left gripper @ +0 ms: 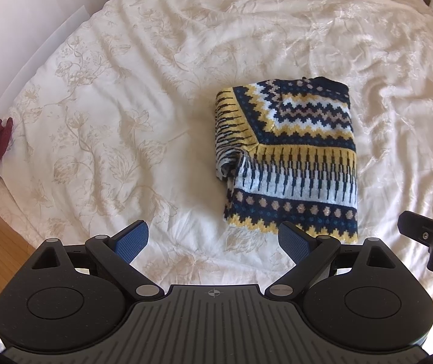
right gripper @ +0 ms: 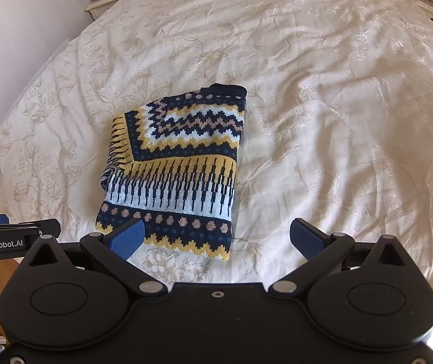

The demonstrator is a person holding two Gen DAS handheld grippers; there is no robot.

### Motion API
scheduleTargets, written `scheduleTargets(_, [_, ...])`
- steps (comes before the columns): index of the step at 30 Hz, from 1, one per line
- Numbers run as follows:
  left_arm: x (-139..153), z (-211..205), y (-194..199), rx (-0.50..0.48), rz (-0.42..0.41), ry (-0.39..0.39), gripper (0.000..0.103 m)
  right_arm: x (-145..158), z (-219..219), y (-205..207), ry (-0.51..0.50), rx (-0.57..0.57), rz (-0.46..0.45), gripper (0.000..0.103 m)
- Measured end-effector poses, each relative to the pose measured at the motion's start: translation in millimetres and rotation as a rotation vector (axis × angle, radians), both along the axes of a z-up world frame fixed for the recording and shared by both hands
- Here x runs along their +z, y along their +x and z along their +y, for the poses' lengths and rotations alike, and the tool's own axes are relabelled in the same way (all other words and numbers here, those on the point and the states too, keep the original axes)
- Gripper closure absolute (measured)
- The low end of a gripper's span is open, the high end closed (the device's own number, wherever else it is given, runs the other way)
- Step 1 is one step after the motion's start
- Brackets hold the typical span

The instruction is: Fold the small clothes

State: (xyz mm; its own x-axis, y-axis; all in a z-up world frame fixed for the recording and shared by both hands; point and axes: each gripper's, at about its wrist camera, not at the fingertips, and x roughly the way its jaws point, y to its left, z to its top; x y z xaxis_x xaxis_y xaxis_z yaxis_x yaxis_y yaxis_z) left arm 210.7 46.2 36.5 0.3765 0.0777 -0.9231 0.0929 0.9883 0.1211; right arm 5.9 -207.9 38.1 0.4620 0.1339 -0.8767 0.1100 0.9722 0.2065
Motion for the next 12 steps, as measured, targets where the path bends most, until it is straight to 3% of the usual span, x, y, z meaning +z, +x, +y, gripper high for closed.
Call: scheduleTargets(12, [0.4, -7.7, 5.9, -0.004, -0.004, 0.005, 0.010, -3.2, -6.1, 5.7, 0.025, -0.017, 0.008, 0.002])
